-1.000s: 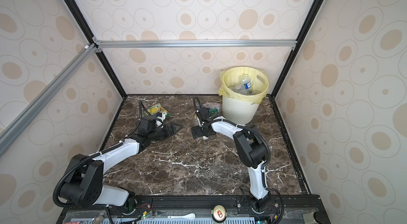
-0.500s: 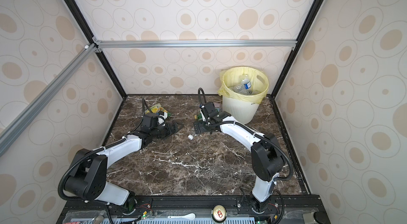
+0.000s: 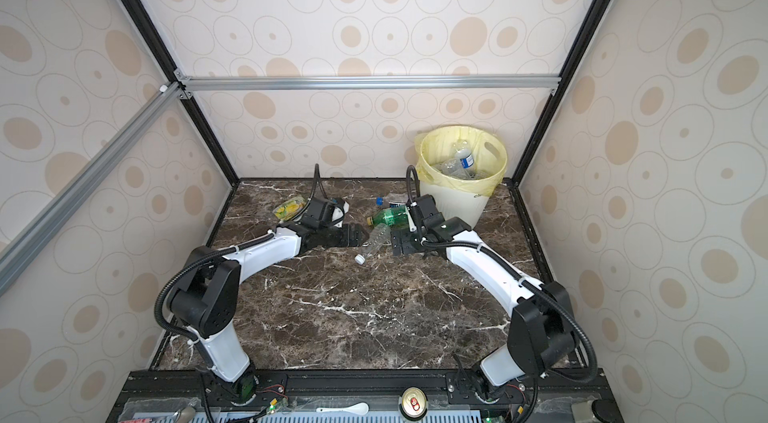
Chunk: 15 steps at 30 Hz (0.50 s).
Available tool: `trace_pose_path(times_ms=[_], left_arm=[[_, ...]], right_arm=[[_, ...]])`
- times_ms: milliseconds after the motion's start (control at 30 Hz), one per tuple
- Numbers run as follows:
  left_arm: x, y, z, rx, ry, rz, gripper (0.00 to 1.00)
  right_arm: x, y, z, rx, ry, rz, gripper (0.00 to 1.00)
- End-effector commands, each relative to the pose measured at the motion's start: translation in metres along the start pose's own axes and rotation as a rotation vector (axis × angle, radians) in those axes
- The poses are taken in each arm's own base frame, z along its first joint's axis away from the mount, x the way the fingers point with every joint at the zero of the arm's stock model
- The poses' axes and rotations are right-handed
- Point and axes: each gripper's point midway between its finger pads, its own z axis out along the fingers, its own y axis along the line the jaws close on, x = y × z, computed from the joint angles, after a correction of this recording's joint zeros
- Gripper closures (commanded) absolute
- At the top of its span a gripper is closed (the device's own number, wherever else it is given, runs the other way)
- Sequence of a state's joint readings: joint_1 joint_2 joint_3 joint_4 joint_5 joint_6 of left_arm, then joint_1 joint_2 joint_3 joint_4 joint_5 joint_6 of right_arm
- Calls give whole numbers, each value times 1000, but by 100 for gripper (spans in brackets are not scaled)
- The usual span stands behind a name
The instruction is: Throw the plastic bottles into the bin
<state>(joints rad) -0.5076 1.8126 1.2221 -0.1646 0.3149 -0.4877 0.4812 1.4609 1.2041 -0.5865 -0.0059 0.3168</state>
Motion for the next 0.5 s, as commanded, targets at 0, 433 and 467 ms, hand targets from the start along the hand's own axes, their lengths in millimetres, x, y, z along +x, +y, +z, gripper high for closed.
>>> trace_pose_path(times_ms=[0, 433, 467], left_arm=[[5, 1, 11, -98, 34, 136, 1], [8, 10, 50, -225, 58, 258, 1], [8, 11, 52, -227, 57, 260, 2]], right_arm=[[8, -10, -12, -5, -9, 34, 0], [20, -19, -18, -9, -11, 43, 0], [21, -18, -17, -13, -9, 45, 0]])
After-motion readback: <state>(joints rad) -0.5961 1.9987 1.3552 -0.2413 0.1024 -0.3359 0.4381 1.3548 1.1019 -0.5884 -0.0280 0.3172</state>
